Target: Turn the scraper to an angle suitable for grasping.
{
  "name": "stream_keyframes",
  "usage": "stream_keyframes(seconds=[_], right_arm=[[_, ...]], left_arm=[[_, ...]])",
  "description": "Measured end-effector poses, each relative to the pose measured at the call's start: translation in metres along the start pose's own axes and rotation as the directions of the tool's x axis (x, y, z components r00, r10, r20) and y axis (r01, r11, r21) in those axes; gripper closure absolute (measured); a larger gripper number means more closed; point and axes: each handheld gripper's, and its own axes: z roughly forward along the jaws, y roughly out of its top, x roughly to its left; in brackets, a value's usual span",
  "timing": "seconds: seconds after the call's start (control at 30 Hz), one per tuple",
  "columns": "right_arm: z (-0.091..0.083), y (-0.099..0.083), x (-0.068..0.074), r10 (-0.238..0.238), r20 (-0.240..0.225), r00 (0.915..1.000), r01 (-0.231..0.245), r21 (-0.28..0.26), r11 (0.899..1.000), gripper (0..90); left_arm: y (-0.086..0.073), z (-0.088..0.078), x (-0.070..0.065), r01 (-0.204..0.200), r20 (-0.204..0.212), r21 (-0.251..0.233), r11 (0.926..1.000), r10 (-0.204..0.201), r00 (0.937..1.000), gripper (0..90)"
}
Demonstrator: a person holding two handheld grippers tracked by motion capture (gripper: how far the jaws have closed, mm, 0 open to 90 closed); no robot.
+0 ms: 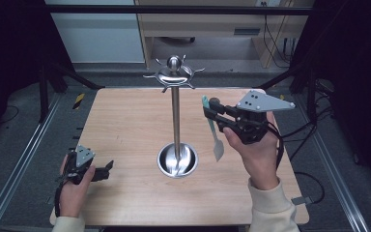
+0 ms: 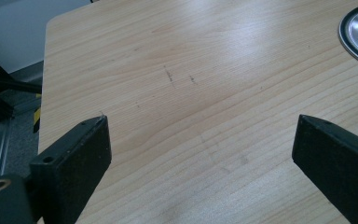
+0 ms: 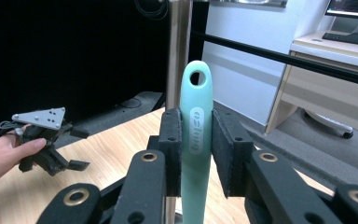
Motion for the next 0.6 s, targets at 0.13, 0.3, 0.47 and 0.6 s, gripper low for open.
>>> stream_keyframes(seconds=[0.13,0.3,0.47,0.6], right_arm=[[0.0,0.003,0.003,-0.012,-0.007,0.9999,0.012,0.004,1.0,74.4],[-0.003,0.008,0.005,-0.011,-0.005,0.9999,0.011,-0.011,1.0,74.4],[-0.011,0.012,0.006,-0.005,-0.003,1.0,0.005,-0.025,1.0,74.4],[-0.011,0.016,0.008,-0.008,-0.001,1.0,0.008,-0.027,1.0,74.4]], left_arm=[[-0.001,-0.001,0.002,0.002,-0.007,0.003,1.0,-0.002,1.0,4.2],[-0.002,-0.002,0.003,0.0,-0.015,0.004,1.0,0.0,0.9999,4.2],[-0.002,-0.003,0.003,0.004,-0.017,0.001,1.0,-0.004,0.9998,4.2],[-0.003,-0.003,0.003,0.003,-0.018,0.005,1.0,-0.003,0.9998,4.2]])
